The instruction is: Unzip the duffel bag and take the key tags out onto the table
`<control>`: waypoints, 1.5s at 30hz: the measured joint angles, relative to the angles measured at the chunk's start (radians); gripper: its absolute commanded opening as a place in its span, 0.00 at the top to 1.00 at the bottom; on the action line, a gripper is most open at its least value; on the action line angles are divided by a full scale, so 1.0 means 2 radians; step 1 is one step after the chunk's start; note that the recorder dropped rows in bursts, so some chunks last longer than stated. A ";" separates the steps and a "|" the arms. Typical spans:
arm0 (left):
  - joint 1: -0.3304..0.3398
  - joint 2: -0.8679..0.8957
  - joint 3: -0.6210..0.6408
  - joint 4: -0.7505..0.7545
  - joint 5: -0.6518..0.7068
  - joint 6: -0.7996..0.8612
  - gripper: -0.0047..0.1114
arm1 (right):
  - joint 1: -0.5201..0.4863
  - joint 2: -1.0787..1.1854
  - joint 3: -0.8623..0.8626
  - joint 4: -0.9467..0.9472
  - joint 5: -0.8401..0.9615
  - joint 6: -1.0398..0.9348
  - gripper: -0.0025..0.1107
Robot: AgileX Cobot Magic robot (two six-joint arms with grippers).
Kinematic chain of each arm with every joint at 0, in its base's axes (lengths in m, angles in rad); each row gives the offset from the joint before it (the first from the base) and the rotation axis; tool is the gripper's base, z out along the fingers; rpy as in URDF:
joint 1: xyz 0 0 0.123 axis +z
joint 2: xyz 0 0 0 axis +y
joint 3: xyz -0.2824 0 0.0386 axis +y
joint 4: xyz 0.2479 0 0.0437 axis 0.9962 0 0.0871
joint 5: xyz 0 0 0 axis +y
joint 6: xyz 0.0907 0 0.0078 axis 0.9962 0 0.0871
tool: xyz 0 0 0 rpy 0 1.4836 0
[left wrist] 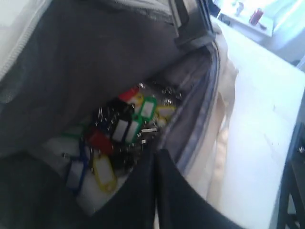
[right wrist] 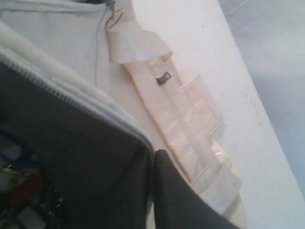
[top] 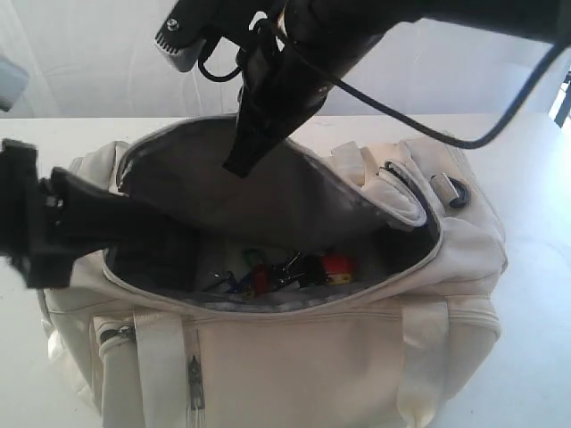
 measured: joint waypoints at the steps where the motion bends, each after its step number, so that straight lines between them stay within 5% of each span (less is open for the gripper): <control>1: 0.000 0.023 0.000 -0.032 -0.006 0.033 0.96 | -0.005 0.008 -0.002 0.000 -0.014 -0.002 0.98; 8: 0.000 0.192 -0.063 -0.212 -0.031 0.239 0.96 | -0.027 0.053 -0.018 -0.010 -0.136 -0.008 0.98; 15: 0.000 0.303 -0.191 -0.223 -0.067 0.254 0.96 | -0.076 0.073 -0.021 -0.035 -0.274 -0.008 0.98; 17: 0.000 0.305 -0.199 -0.221 -0.088 0.256 0.96 | -0.099 0.089 -0.024 -0.035 -0.287 0.001 0.90; 20: 0.000 0.311 -0.200 -0.196 -0.179 0.257 0.96 | -0.121 0.103 -0.024 -0.035 -0.284 0.045 0.59; 22: 0.000 0.319 -0.200 -0.188 -0.236 0.262 0.96 | -0.134 0.104 -0.026 -0.035 -0.284 0.078 0.49; 32: 0.000 0.322 -0.218 -0.187 -0.246 0.267 0.96 | -0.119 0.038 -0.036 -0.002 -0.188 0.101 0.66; 37: 0.000 0.279 -0.226 -0.171 -0.211 0.255 0.96 | -0.095 -0.005 -0.040 0.116 -0.109 -0.019 0.93; 41: 0.000 0.237 -0.226 -0.067 -0.145 0.160 0.96 | -0.092 -0.008 -0.038 0.237 0.002 -0.129 0.98; 45: -0.001 0.241 -0.226 0.094 -0.072 0.010 0.96 | -0.092 0.028 -0.025 0.262 0.021 -0.160 0.98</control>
